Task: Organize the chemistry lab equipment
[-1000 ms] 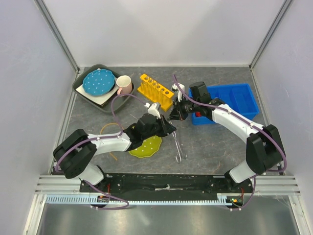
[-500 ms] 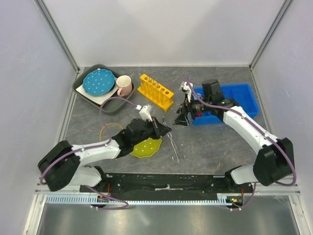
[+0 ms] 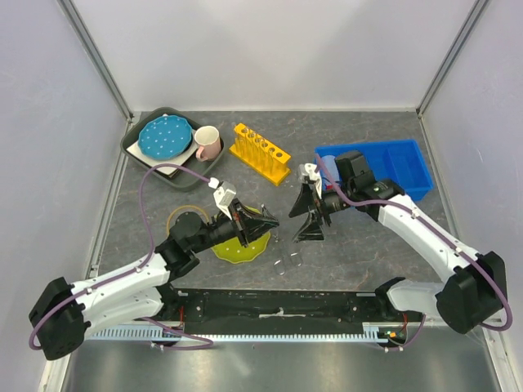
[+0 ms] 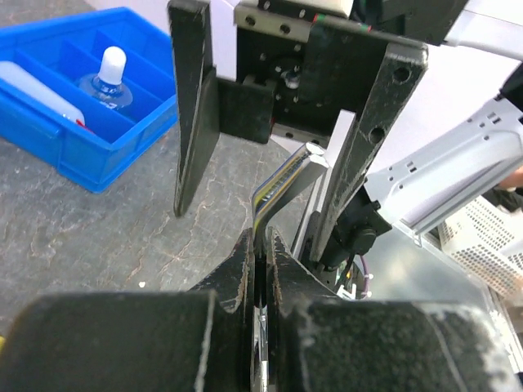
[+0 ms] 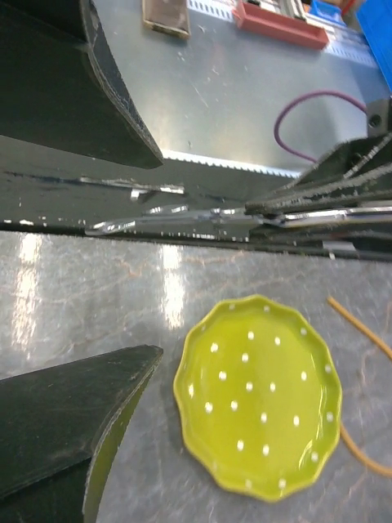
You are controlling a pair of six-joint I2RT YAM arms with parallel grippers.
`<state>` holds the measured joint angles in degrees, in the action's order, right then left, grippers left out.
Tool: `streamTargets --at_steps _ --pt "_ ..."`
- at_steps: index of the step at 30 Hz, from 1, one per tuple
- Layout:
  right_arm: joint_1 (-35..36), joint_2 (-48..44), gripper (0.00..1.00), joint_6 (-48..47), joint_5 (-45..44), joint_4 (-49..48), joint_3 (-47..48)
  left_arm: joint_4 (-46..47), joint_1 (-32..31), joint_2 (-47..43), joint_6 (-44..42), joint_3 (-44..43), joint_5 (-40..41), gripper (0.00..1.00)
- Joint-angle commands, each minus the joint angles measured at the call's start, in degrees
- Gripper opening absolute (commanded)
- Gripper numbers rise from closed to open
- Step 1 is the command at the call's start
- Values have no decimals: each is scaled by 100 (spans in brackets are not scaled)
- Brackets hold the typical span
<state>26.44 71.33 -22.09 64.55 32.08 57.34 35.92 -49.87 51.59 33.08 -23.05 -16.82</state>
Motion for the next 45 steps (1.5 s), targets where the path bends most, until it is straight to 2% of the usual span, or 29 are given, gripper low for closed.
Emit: streamTargets --at_steps 1,6,10,13,20,26,27,29,30,32,33,35,36,37,38,40,41,42,44,45 --pt "362 39 95 19 549 -314 -187 328 12 -176 -662 -50 -340 2" --pt "660 162 91 669 725 -930 -408 310 21 -27 -776 -261 -331 2" --pt "758 302 81 1529 795 -1807 -662 380 21 96 -786 -385 -383 2" --pt "810 372 76 1839 796 -2204 -803 512 12 158 -733 -428 -375 2" --pt "890 531 59 2173 848 -2539 -830 758 12 176 -636 -394 -147 2" --pt "890 601 22 2340 918 -2627 -751 846 12 114 -610 -288 222 2" --pt "890 610 12 2367 936 -2601 -716 846 12 88 -601 -271 284 2" --pt "820 601 3 2367 936 -2575 -672 724 12 -17 -592 -235 468 2" --pt "767 584 0 2384 919 -2540 -646 619 21 -79 -592 -235 556 19" --pt "530 558 0 2385 875 -2522 -602 121 21 -351 -636 -262 863 42" --pt "425 505 0 2384 840 -2487 -584 -101 12 -491 -671 -279 1004 64" --pt "75 435 0 2332 770 -2434 -566 -636 12 -972 -820 -384 1504 83" --pt "-302 269 0 2018 517 -2182 -505 -1701 21 -1280 -1012 -646 2072 97" --pt "-454 224 0 1815 340 -1996 -331 -2068 30 -1588 -1118 -753 2225 99" --pt "-603 136 0 1578 156 -1446 -190 -2837 38 -1721 -1363 -1006 2444 99" --pt "-1086 144 0 866 -591 -515 388 -3554 30 -2046 -1619 -1262 2639 100" --pt "-1271 179 0 690 -811 -248 592 -4366 30 -2135 -1882 -1490 2831 100" --pt "-1673 223 0 410 -1239 -19 811 -4670 30 -2205 -2015 -1588 2938 100" --pt "-2131 451 0 171 -1497 666 1453 -5251 30 -2363 -2278 -1755 3209 100" --pt "-2604 556 0 56 -1603 886 1681 -5697 30 -2399 -2471 -1764 3307 100"
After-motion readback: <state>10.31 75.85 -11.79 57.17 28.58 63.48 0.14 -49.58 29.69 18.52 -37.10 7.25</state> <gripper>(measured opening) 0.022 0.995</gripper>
